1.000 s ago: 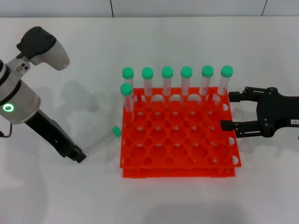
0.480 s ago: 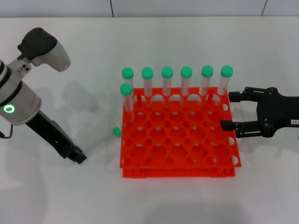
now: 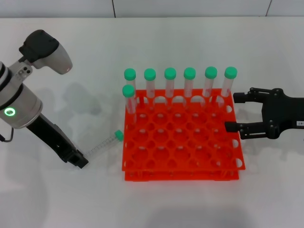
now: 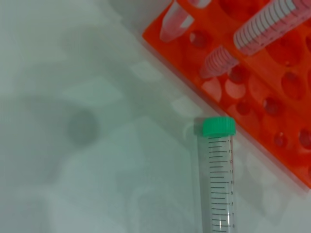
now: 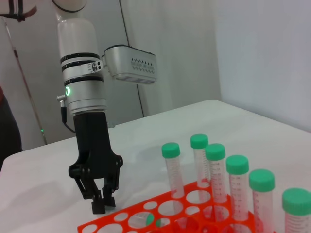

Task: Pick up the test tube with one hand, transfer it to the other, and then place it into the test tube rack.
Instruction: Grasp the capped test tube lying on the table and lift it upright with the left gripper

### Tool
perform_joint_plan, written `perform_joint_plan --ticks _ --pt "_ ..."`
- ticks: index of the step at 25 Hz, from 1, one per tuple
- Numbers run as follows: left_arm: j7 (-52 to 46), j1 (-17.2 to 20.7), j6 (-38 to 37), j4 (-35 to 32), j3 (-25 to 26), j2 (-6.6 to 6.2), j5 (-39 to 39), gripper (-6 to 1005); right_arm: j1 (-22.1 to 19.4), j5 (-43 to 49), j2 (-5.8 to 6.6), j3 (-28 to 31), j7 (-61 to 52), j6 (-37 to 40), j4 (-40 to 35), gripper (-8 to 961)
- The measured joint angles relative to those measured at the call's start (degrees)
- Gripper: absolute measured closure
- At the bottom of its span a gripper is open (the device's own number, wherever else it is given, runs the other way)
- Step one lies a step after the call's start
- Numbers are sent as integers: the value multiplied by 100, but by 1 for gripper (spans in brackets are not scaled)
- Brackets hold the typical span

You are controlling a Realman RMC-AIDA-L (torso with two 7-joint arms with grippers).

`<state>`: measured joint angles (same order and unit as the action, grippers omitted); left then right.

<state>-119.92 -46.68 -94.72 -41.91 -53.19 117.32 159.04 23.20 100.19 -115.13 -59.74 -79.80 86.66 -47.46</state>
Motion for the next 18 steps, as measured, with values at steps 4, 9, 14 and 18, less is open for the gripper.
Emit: perform_joint_plan --ticks 4,9,14,18 --pt "20 7 -13 -29 32 -19 -102 819 -5 0 0 34 0 0 0 97" --pt "80 156 -10 -120 40 -104 -537 818 -10 0 0 35 0 0 0 97" --pt "148 545 -10 -509 43 -112 -944 817 -15 -76 0 33 0 0 0 97" --pt "190 972 10 -900 94 -123 -1409 817 -18 -149 0 33 0 0 0 97"
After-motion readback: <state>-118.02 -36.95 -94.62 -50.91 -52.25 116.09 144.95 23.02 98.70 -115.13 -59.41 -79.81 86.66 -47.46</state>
